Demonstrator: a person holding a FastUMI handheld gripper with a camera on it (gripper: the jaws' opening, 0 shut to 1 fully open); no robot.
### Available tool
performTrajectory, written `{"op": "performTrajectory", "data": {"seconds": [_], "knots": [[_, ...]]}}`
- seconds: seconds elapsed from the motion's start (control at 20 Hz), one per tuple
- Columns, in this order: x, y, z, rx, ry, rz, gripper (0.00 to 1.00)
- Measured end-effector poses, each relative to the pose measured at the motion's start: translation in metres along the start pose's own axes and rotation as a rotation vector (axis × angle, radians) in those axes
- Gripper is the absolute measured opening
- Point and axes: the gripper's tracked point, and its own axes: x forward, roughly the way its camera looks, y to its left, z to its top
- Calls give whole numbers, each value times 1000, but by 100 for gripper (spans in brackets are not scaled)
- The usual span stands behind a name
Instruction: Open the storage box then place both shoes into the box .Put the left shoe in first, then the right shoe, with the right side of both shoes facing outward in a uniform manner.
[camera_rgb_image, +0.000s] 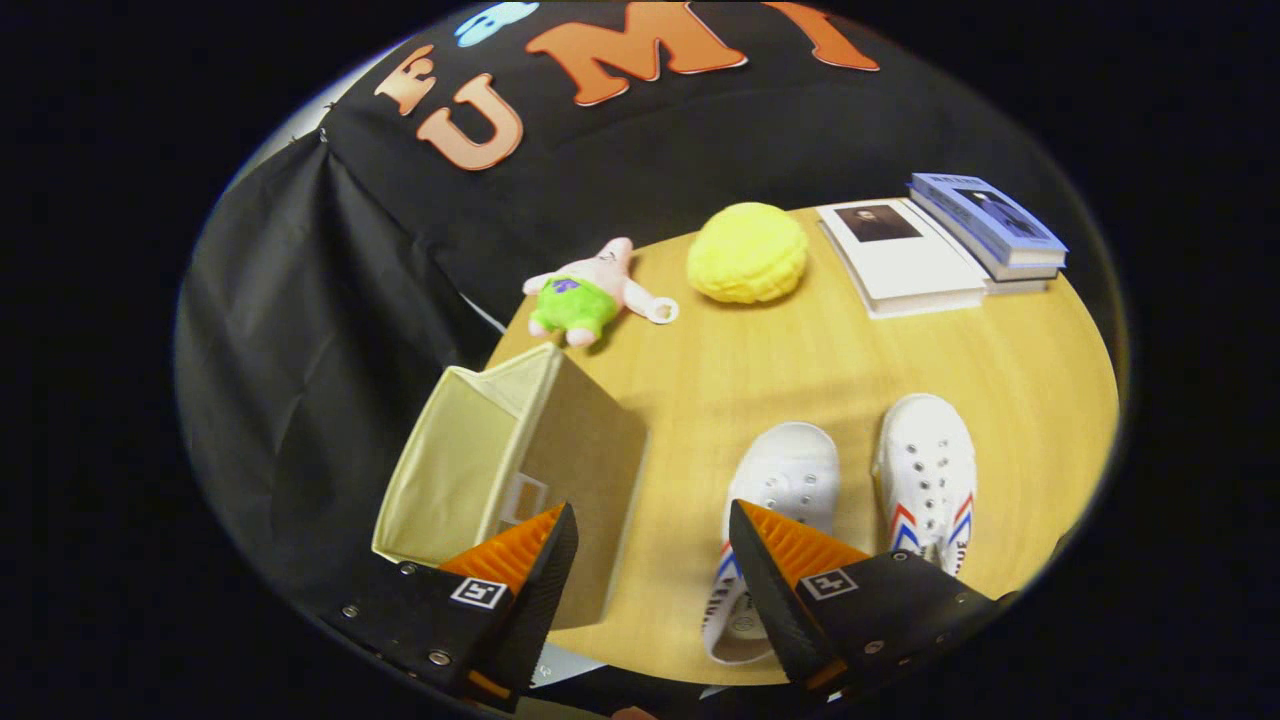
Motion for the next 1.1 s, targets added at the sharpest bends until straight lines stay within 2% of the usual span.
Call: {"op": "performTrajectory", "data": {"seconds": [0.3,0.45,0.55,0.8,0.95,1.05,1.1], "knots": [[1,-75,-48,-14,67,-132,91],[16,-96,-76,-17,115,-152,86],[25,-95,-77,-8,102,-143,83],[47,-95,-77,-36,117,-142,70],[54,-83,-81,22,148,-67,62],[50,-83,-82,104,166,-64,44],[52,-83,-83,129,171,-66,39]]}}
